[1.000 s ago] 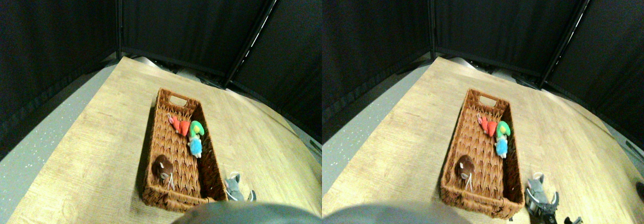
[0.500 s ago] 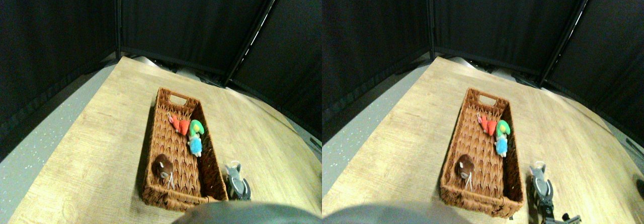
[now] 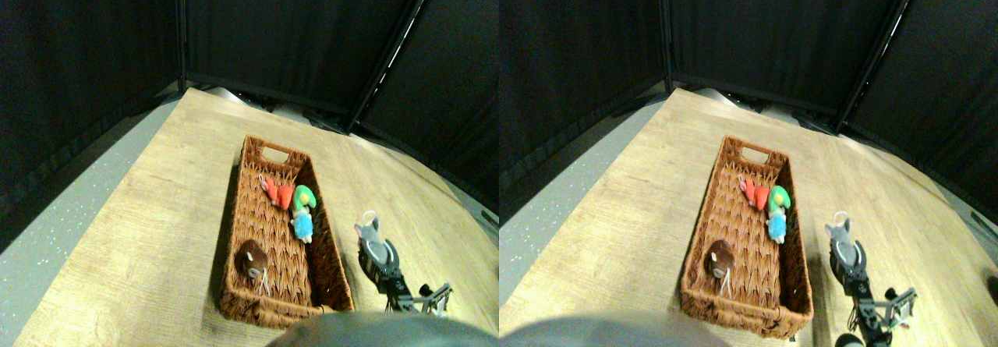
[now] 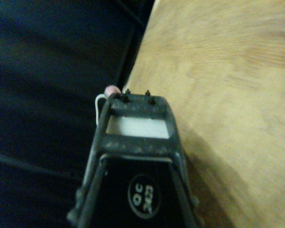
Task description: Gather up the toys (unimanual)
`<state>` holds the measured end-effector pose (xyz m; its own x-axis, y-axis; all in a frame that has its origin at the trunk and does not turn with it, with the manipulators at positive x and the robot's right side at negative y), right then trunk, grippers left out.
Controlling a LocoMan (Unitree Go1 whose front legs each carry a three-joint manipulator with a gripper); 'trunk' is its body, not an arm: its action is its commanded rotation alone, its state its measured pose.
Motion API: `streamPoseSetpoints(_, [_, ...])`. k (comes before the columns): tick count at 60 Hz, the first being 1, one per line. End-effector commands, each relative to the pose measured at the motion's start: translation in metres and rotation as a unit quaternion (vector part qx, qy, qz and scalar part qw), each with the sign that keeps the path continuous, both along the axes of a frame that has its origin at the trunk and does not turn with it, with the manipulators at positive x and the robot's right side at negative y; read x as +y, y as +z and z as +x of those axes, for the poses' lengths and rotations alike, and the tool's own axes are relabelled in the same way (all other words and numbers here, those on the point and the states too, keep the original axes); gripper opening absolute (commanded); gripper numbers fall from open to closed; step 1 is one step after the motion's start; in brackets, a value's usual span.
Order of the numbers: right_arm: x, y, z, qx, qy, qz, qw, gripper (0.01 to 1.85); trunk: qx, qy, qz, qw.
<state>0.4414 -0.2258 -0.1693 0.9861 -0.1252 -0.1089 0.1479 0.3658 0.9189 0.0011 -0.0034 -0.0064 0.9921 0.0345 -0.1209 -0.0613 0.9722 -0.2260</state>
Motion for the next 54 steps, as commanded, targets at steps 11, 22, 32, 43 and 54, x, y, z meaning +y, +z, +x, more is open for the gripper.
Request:
streamPoseSetpoints(11, [0.030, 0.053, 0.013, -0.041, 0.020, -0.070, 0.997, 0.06, -0.0172, 0.011, -0.018, 0.9996])
streamPoseSetpoints(22, [0.045, 0.068, 0.018, -0.039, 0.045, -0.089, 0.994, 0.06, -0.0230, 0.020, -0.028, 0.9991])
streamPoseSetpoints(32, [0.060, 0.071, 0.021, -0.041, 0.070, -0.094, 0.992, 0.06, -0.0250, 0.034, -0.042, 0.9982])
streamPoseSetpoints(43, [0.079, 0.068, 0.027, -0.024, 0.092, -0.054, 0.994, 0.06, -0.0239, 0.052, -0.056, 0.9968])
streamPoseSetpoints(54, [0.105, 0.063, 0.031, -0.017, 0.139, -0.050, 0.989, 0.06, -0.0255, 0.067, -0.068, 0.9951])
